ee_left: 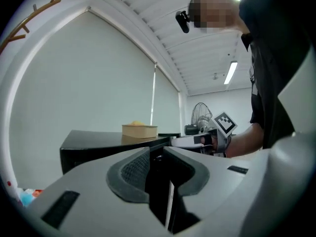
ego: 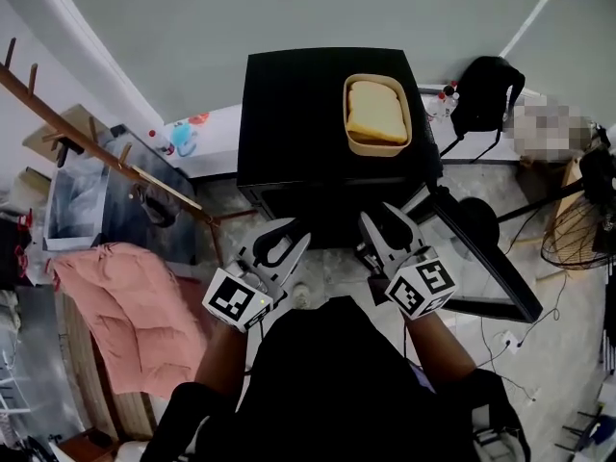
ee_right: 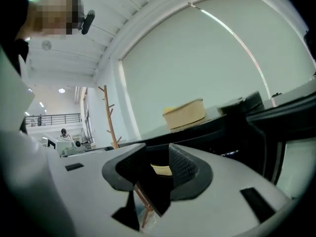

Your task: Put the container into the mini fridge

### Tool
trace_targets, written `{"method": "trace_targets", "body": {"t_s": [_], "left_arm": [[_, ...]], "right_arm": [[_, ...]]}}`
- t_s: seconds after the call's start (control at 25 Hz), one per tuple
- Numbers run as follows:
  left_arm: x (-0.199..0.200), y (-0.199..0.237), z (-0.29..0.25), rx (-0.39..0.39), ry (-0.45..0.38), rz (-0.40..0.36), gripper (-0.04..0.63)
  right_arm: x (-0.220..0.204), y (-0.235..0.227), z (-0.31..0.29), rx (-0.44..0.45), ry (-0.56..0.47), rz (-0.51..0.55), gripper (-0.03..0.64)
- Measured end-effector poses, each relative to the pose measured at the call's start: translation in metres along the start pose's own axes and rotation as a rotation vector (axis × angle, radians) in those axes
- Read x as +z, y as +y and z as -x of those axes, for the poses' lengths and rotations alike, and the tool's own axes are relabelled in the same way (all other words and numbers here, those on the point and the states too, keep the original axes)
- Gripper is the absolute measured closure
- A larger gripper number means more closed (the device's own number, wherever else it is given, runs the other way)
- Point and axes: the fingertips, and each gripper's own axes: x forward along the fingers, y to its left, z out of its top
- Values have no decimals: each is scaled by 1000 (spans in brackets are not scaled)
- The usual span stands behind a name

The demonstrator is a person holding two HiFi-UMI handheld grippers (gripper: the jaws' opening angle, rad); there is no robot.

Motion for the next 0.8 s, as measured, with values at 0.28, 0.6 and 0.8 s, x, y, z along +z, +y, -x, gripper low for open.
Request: {"method": "trace_targets", "body": {"t_s": [0.28,0.6,0.8], "left_arm": [[38,-22,-40,-105,7,-164,483],[62,-31,-85,-165,35,-395,474],[70,-22,-110,-188,86,-463,456]], "right_arm": [[21,-9,33,-49,-82,16,460],[36,-28,65,-132,-137,-12,468],[43,-33,77,-167,-154,-19,471]]}}
